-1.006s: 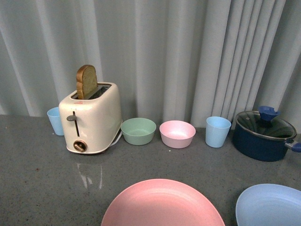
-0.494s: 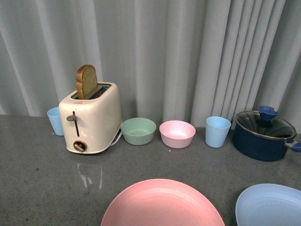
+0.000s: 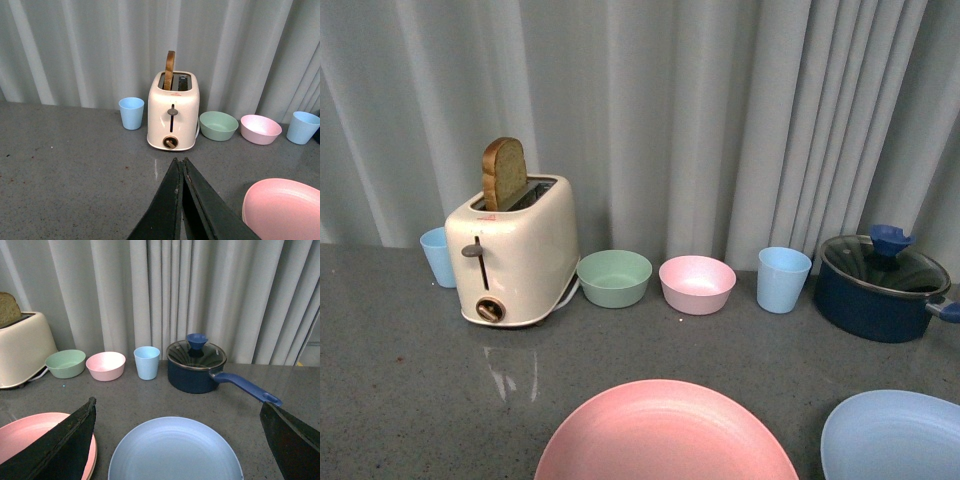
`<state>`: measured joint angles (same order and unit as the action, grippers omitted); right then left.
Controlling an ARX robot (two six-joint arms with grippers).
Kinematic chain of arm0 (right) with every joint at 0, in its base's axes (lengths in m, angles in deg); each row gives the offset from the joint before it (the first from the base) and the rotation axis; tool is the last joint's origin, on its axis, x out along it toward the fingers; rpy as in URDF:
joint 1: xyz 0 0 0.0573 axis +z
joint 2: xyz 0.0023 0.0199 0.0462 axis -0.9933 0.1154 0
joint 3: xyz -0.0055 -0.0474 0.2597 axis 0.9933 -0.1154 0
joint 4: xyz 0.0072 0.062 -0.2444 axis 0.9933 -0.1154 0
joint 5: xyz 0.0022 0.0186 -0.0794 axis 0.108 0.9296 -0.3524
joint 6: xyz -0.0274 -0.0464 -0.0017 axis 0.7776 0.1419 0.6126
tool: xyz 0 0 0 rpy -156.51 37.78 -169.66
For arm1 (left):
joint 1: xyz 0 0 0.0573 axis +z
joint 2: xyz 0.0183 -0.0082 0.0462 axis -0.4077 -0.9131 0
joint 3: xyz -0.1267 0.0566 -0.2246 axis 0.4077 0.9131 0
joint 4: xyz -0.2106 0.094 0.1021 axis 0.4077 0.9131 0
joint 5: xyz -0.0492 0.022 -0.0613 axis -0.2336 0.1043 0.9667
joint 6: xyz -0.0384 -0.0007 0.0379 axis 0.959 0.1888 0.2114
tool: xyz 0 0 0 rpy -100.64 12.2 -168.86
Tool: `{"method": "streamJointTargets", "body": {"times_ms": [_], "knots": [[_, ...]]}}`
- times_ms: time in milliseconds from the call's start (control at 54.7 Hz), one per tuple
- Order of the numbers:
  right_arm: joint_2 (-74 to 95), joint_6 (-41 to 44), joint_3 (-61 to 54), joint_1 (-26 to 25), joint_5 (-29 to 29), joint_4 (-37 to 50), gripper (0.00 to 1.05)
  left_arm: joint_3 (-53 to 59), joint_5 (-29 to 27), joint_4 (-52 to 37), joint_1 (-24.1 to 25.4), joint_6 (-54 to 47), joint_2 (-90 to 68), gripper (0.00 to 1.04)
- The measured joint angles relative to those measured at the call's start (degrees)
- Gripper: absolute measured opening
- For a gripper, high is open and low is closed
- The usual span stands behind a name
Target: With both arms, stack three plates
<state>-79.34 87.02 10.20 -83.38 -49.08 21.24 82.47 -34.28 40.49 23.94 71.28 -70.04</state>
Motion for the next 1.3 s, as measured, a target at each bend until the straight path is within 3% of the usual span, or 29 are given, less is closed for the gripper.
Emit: {"method": "streamJointTargets", "body": {"times_ms": [146, 238, 494, 787, 805, 860, 896, 1006, 1043, 1116, 1207, 1299], "knots": [[0.0, 0.0, 0.0, 0.0, 0.0, 0.0, 0.97, 0.0, 0.0, 1.9, 0.0, 0.0, 1.9, 0.04], [0.0, 0.0, 0.0, 0.0, 0.0, 0.0, 0.97, 0.0, 0.0, 11.5, 0.0, 0.0, 9.9, 0.04], [0.0, 0.0, 0.0, 0.0, 0.0, 0.0, 0.97, 0.0, 0.0, 11.9, 0.0, 0.0, 11.5, 0.04], [0.1, -0.1, 0.0, 0.0, -0.2, -0.1, 0.97, 0.0, 0.0, 11.9, 0.0, 0.0, 11.5, 0.55], [1.6, -3.2, 1.3, 0.0, -1.9, -3.8, 0.97, 0.0, 0.0, 11.9, 0.0, 0.0, 11.5, 0.6], [11.1, -11.3, 7.2, -4.4, -0.1, -15.1, 0.97, 0.0, 0.0, 11.9, 0.0, 0.0, 11.5, 0.74], [17.1, -12.3, 9.4, -9.6, 2.9, -16.7, 0.97, 0.0, 0.1, 11.9, 0.0, 0.0, 11.6, 0.8], [32.4, -6.2, 14.1, -26.5, 10.8, -9.6, 0.97, 0.0, 0.0, 11.9, 0.0, 0.0, 11.5, 0.99], [37.7, -2.6, 16.5, -32.1, 13.7, -8.3, 0.97, 0.0, 0.0, 11.9, 0.0, 0.0, 11.5, 0.99], [46.9, 4.1, 19.7, -39.2, 14.1, -6.4, 0.97, 0.0, 0.0, 11.9, 0.0, 0.0, 11.6, 0.98], [59.1, 12.5, 22.5, -43.7, 15.2, -4.9, 0.97, 0.0, 0.0, 11.9, 0.0, 0.0, 11.6, 0.98], [69.7, 16.1, 24.9, -44.2, 16.3, -3.7, 0.97, 0.0, 0.0, 11.9, 0.0, 0.0, 11.6, 0.98]]}}
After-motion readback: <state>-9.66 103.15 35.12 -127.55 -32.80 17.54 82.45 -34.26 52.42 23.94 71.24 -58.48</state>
